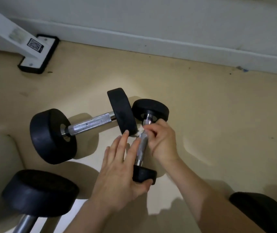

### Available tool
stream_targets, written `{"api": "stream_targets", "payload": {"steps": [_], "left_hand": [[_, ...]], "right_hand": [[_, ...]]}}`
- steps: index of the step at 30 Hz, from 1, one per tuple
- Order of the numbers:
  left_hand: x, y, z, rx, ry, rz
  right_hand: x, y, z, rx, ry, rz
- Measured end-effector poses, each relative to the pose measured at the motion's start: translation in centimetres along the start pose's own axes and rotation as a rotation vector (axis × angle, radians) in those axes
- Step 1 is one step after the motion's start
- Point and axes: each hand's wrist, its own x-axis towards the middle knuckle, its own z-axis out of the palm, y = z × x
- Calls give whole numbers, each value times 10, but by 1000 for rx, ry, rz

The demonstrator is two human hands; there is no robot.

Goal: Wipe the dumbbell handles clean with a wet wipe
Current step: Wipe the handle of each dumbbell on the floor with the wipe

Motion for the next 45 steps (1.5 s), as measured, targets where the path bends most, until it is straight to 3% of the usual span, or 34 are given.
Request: {"api": "stream_targets", "payload": {"steps": [3, 8, 13, 17, 19, 21, 23, 27, 31, 33, 36, 40, 43, 45], "left_hand": [[10, -5, -15, 115, -75, -9], [20, -9, -20, 123, -110, -67], [37, -13, -41, 57, -81, -79], [65, -17, -57, -12, -64, -126], [66, -16, -59, -30, 67, -135], [43, -6, -46, -77, 175, -129], [6, 11, -19, -107, 106, -158], [-24, 9, 30, -230, 148, -192], [-26, 2, 28, -520, 191, -328], [-27, 4, 29, -563, 218, -326], [-29, 10, 38, -468, 196, -300], [-35, 30, 43, -314, 183, -278], [-35, 36, 44, -322, 174, -203], [-38, 36, 47, -400, 173, -203]], "right_hand": [[-37, -5, -5, 82, -161, -102], [16, 3, 1, -13, 28, -45], [-25, 0, -6, 70, -150, -142], [23, 1, 1, -60, 71, -34], [5, 0, 3, -5, 63, -18], [-31, -3, 1, 87, -31, -37], [-37, -2, -2, 134, -82, -29], [8, 5, 5, 89, 75, 17], [-30, -8, -3, 90, -148, -85], [-15, -2, -4, 31, -113, -80], [5, 2, -5, -51, -3, -25], [-36, -7, -21, -57, -233, -89], [8, 8, -28, -131, -31, -25], [3, 12, -28, -133, -9, -18]]}}
